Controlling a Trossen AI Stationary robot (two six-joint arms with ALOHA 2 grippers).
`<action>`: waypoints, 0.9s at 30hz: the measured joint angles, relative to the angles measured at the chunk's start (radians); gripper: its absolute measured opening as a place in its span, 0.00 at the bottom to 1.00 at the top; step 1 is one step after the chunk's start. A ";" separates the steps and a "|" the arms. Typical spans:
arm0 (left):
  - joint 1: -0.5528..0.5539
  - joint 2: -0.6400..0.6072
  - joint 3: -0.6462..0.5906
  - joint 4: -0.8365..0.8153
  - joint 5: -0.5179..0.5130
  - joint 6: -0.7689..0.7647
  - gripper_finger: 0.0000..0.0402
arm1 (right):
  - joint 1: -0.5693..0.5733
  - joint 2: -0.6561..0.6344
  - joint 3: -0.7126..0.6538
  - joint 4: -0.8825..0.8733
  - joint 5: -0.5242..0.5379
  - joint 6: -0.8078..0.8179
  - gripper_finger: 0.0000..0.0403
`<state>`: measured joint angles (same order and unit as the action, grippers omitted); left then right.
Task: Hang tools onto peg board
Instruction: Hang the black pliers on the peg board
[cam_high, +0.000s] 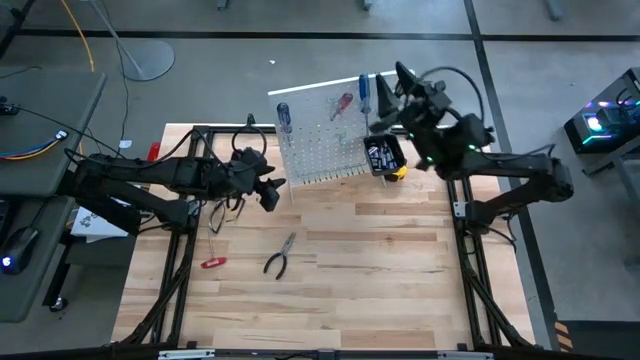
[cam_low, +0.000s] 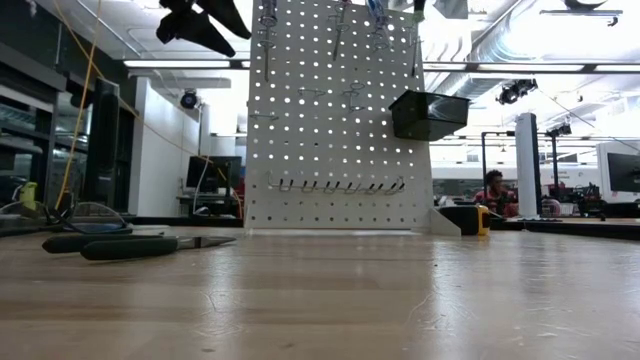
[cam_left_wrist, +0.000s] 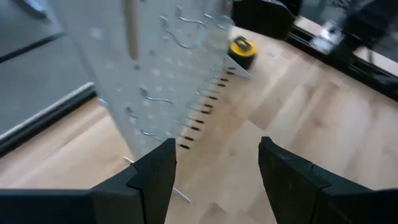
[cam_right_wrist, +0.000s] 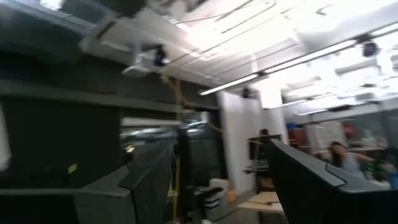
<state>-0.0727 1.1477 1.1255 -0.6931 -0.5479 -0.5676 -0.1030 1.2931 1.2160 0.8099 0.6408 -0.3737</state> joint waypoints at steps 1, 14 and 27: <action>0.000 0.000 0.000 0.000 0.026 0.005 0.52 | 0.021 -0.018 0.000 -0.026 -0.002 -0.009 0.62; 0.000 -0.011 0.000 -0.073 0.248 0.041 0.52 | 0.163 -0.162 0.000 -0.140 0.002 -0.017 0.62; -0.078 0.024 0.000 -0.283 0.467 -0.144 0.52 | 0.217 -0.200 0.000 -0.195 0.036 -0.077 0.62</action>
<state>-0.1503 1.1714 1.1255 -0.9759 -0.0806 -0.7119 0.1142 1.0936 1.2160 0.6146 0.6768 -0.4503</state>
